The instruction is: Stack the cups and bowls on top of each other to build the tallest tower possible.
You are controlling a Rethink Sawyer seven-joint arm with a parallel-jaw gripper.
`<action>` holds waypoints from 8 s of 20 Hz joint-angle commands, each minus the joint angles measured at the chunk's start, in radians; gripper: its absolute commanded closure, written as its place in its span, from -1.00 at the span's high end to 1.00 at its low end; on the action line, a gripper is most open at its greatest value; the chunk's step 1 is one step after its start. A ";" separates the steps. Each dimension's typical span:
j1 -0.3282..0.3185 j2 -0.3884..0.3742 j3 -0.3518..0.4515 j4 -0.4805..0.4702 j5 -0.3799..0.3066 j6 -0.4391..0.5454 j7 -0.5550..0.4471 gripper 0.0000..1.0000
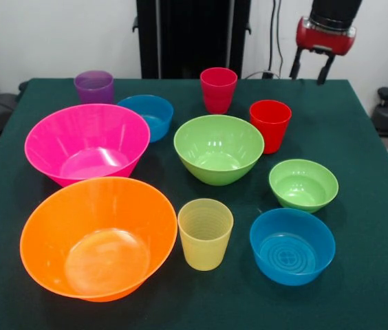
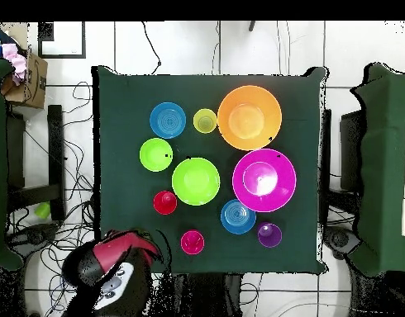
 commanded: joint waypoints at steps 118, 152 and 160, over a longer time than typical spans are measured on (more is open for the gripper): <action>-0.175 -0.101 0.017 0.066 -0.107 0.030 -0.060 1.00; 0.015 0.191 -0.109 0.003 -0.043 -0.289 0.161 1.00; 0.054 0.214 -0.113 -0.009 0.022 -0.318 0.161 1.00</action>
